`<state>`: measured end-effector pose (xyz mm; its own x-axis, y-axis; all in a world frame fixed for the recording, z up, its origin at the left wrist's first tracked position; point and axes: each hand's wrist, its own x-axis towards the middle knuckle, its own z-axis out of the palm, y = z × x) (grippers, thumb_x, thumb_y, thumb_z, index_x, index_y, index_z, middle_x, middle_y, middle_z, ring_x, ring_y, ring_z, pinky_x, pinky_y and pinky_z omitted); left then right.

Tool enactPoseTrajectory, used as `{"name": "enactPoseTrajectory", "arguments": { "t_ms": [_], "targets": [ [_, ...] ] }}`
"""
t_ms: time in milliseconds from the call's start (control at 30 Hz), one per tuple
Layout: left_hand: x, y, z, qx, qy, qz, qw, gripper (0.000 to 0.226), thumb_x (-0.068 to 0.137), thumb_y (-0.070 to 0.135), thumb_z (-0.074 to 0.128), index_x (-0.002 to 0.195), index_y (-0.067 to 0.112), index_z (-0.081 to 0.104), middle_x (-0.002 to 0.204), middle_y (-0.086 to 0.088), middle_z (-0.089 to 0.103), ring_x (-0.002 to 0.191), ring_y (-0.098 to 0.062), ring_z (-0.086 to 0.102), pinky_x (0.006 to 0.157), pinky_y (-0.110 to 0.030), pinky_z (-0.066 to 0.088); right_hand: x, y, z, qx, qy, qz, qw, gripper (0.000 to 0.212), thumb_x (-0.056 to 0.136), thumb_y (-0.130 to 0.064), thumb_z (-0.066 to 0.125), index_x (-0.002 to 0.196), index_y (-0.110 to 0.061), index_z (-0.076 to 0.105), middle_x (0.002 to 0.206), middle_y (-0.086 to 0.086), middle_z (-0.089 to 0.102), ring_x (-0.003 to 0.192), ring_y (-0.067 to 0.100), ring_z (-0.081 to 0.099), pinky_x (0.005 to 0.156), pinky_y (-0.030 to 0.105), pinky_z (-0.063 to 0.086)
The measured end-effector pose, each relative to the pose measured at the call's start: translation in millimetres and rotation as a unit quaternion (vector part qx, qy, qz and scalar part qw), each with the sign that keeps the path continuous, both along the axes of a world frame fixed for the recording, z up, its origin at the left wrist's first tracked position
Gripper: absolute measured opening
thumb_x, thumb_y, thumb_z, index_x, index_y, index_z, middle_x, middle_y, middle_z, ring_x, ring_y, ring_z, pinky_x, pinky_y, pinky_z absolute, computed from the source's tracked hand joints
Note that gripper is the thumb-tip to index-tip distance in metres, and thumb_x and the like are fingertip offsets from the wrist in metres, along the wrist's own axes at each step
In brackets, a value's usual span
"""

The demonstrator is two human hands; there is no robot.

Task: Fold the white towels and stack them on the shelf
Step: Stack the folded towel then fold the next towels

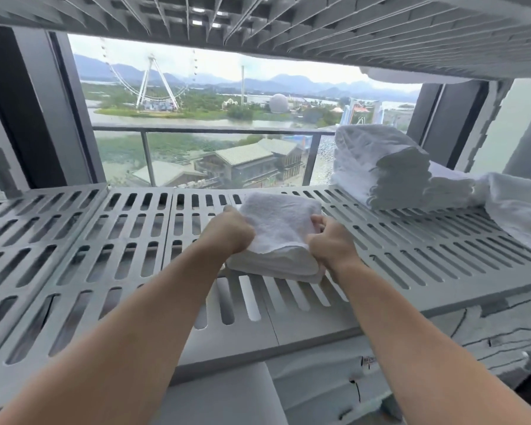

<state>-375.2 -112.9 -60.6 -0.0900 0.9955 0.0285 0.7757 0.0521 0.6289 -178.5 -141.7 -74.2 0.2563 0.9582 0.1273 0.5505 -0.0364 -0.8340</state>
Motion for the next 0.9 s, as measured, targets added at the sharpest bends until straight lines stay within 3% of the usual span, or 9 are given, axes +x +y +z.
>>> {"name": "enactPoseTrajectory", "arguments": {
  "t_ms": [100,200,300,467,567,667,833,900],
  "targets": [
    [12.1,1.4,1.0,0.011,-0.055,-0.019,0.998,0.049,0.089,0.026,0.063,0.132,0.008,0.046,0.117,-0.010,0.060,0.105,-0.026,0.058,0.089,-0.037,0.049,4.3,-1.5,-4.8,0.053,0.019,-0.003,0.998,0.059,0.084,0.000,0.053,0.140,-0.016,0.052,0.137,0.002,0.058,0.127,0.019,0.053,0.110,0.037,0.043],
    [37.1,-3.9,1.4,0.050,-0.103,-0.038,0.993,0.044,0.087,0.026,0.068,0.126,0.014,0.051,0.109,-0.005,0.061,0.099,-0.022,0.060,0.086,-0.035,0.050,23.9,-1.8,-1.2,0.107,0.007,-0.007,0.994,0.063,0.079,0.006,0.050,0.138,-0.016,0.055,0.135,0.001,0.060,0.127,0.017,0.053,0.109,0.035,0.043],
    [81.1,-11.4,7.1,0.108,-0.092,-0.035,0.989,0.043,0.087,0.026,0.064,0.126,0.016,0.048,0.105,-0.007,0.061,0.100,-0.029,0.062,0.087,-0.040,0.052,58.3,-2.2,9.0,0.155,0.002,-0.014,0.988,0.061,0.079,0.008,0.052,0.136,-0.013,0.057,0.135,0.002,0.061,0.126,0.018,0.055,0.109,0.030,0.042],
    [183.0,-18.3,13.0,0.196,-0.106,0.005,0.975,0.041,0.085,0.017,0.055,0.124,0.018,0.043,0.099,-0.008,0.058,0.086,-0.033,0.058,0.075,-0.039,0.047,138.8,-8.1,27.0,0.201,-0.016,-0.017,0.979,0.062,0.080,0.005,0.053,0.138,-0.017,0.056,0.135,0.001,0.061,0.126,0.018,0.055,0.109,0.034,0.042],
    [245.4,-22.9,17.0,0.260,-0.146,0.015,0.954,0.038,0.083,0.020,0.057,0.117,0.028,0.044,0.095,0.001,0.055,0.081,-0.026,0.054,0.070,-0.034,0.040,195.7,-9.7,34.2,0.254,-0.024,-0.040,0.966,0.062,0.078,0.004,0.052,0.135,-0.019,0.057,0.132,-0.001,0.061,0.123,0.017,0.055,0.105,0.025,0.041],
    [305.2,-27.1,20.8,0.296,-0.178,0.019,0.938,0.037,0.082,0.020,0.056,0.115,0.033,0.044,0.102,0.000,0.058,0.083,-0.025,0.053,0.069,-0.033,0.036,247.9,-9.0,38.1,0.278,-0.025,-0.059,0.959,0.061,0.078,0.001,0.051,0.134,-0.021,0.056,0.129,-0.003,0.059,0.115,0.017,0.056,0.089,0.021,0.039],
    [376.4,-17.6,22.4,0.346,-0.171,-0.018,0.922,0.037,0.088,0.018,0.058,0.119,0.032,0.043,0.115,-0.006,0.060,0.089,-0.024,0.055,0.068,-0.032,0.040,313.8,4.0,39.4,0.306,-0.003,-0.094,0.948,0.061,0.080,-0.001,0.050,0.135,-0.027,0.053,0.127,-0.006,0.058,0.110,0.018,0.058,0.083,0.028,0.048],
    [400.8,-5.4,28.5,0.364,-0.163,-0.035,0.916,0.037,0.089,0.019,0.058,0.120,0.033,0.043,0.120,-0.005,0.060,0.090,-0.023,0.055,0.069,-0.032,0.041,338.8,16.1,43.0,0.307,0.010,-0.113,0.945,0.063,0.080,-0.001,0.048,0.136,-0.029,0.053,0.128,-0.006,0.058,0.112,0.018,0.056,0.085,0.027,0.044]
  ]
}}
